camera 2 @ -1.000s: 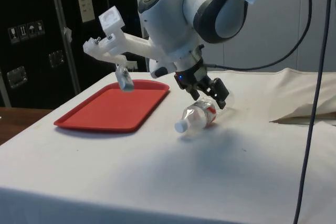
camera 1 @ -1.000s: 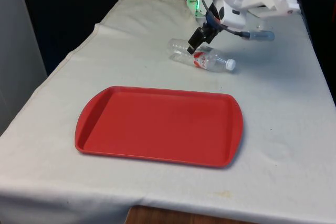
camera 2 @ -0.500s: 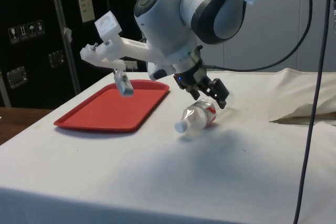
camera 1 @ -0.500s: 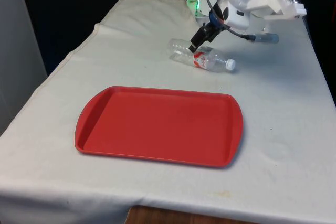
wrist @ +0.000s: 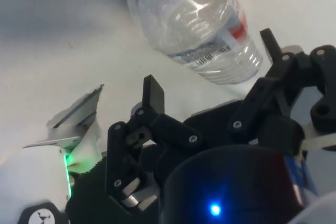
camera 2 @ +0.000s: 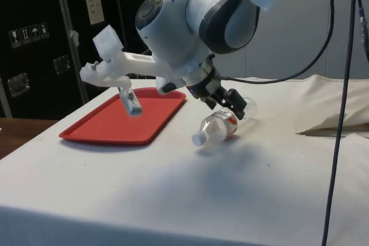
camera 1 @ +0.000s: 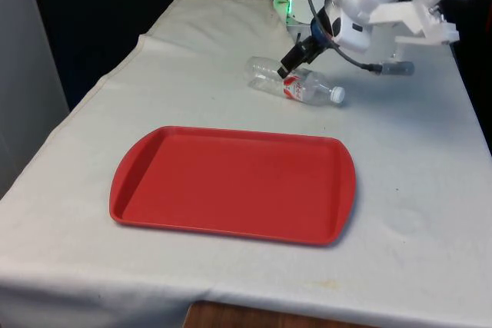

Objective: Place the bottle upright on the tray.

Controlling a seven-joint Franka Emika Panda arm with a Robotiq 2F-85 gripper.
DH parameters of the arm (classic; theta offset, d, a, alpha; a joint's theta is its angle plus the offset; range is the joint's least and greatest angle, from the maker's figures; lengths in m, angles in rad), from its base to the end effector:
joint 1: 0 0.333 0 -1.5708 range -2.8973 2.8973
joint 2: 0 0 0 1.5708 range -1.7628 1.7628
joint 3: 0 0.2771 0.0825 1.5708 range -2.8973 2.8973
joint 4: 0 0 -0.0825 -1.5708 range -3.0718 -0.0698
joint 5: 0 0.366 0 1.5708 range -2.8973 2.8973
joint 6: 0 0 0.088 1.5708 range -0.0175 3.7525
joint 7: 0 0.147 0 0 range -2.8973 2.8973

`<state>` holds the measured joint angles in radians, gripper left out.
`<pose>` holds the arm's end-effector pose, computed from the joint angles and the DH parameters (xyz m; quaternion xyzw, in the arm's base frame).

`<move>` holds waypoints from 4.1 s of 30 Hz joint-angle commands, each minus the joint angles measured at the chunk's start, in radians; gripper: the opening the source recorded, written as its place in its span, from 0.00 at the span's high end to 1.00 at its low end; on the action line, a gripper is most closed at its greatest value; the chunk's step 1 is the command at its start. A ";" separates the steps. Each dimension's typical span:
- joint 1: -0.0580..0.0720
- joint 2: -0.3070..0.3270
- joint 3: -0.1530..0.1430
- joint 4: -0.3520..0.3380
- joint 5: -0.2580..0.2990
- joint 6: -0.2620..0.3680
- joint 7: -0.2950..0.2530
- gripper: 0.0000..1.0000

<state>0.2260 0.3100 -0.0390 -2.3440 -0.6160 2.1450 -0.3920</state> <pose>0.4261 0.0344 0.1229 0.8189 0.4764 -0.2612 0.1848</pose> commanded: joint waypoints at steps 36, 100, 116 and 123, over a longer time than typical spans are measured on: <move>0.005 0.160 0.051 0.148 -0.044 -0.166 0.118 0.00; 0.011 0.252 0.100 0.240 -0.044 -0.285 0.141 0.00; 0.009 0.264 0.101 0.245 -0.041 -0.282 0.138 0.00; 0.009 0.263 0.101 0.244 -0.042 -0.283 0.138 0.00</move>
<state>0.2340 0.5710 0.0620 -2.1020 -0.6580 1.8640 -0.2550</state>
